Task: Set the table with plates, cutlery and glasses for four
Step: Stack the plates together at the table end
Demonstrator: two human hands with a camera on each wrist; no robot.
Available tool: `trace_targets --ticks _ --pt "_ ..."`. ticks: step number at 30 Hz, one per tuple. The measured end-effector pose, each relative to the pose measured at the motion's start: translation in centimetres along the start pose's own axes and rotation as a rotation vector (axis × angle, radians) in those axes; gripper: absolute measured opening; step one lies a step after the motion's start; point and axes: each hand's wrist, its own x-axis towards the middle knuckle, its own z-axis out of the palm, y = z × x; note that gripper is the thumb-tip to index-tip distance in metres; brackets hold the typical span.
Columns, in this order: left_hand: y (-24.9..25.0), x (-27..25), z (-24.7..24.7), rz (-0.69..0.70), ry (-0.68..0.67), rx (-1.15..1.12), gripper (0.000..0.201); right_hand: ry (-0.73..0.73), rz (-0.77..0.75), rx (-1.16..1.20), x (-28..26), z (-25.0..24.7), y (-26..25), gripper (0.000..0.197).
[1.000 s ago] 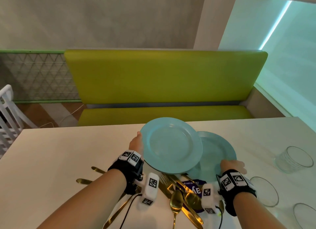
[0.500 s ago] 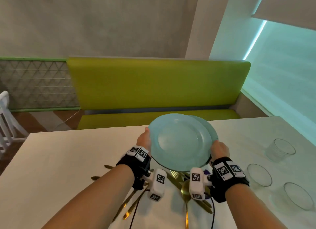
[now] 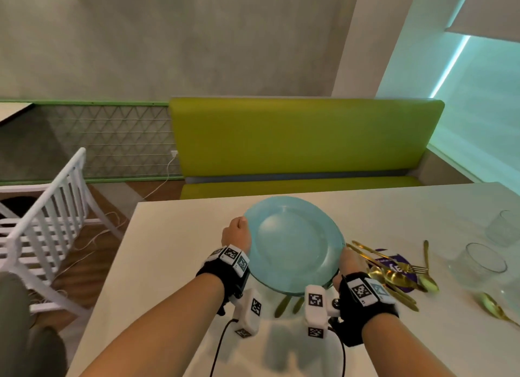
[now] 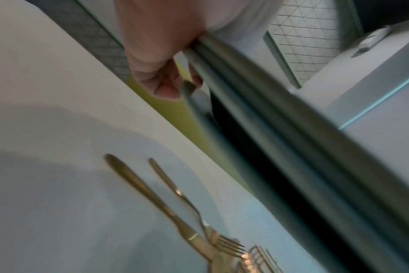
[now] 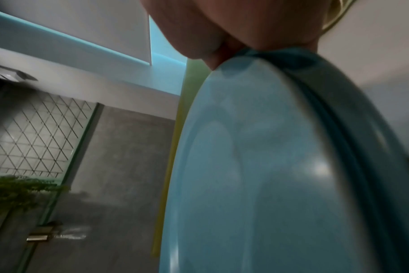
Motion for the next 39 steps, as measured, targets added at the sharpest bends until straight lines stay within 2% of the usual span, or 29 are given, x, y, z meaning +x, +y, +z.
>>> trace_targets --ticks 6,13,17,22,24,28,30,33,39 --pt "-6.1 1.4 -5.2 -0.07 0.008 0.081 0.041 -0.036 -0.028 -0.303 -2.5 6.4 2.6 0.042" --pt "-12.7 4.5 -9.7 -0.206 -0.048 0.243 0.045 -0.23 -0.012 -0.653 -5.3 11.8 5.8 0.04" --pt "-14.9 6.3 -11.2 -0.281 -0.091 0.25 0.048 -0.286 0.065 -0.655 -5.0 14.8 6.7 0.039" --pt "-16.2 8.0 -12.5 -0.295 -0.103 0.262 0.047 -0.349 0.084 -0.59 -3.1 17.7 8.2 0.047" --pt "-16.4 8.7 -13.0 -0.3 -0.102 0.276 0.044 -0.366 0.094 -0.568 -1.9 18.8 9.0 0.042" --pt "-16.9 10.1 -13.7 -0.309 -0.105 0.287 0.042 -0.366 0.089 -0.548 -3.4 20.0 6.9 0.027" --pt "-16.9 10.6 -14.0 -0.32 -0.091 0.278 0.041 -0.375 0.086 -0.577 -3.7 20.5 6.3 0.028" --pt "-16.4 11.6 -14.3 -0.325 -0.062 0.283 0.042 -0.374 0.035 -0.648 -3.8 21.4 5.7 0.042" --pt "-15.6 13.3 -14.6 -0.345 -0.011 0.238 0.042 -0.354 -0.102 -0.848 -3.5 22.7 3.5 0.039"
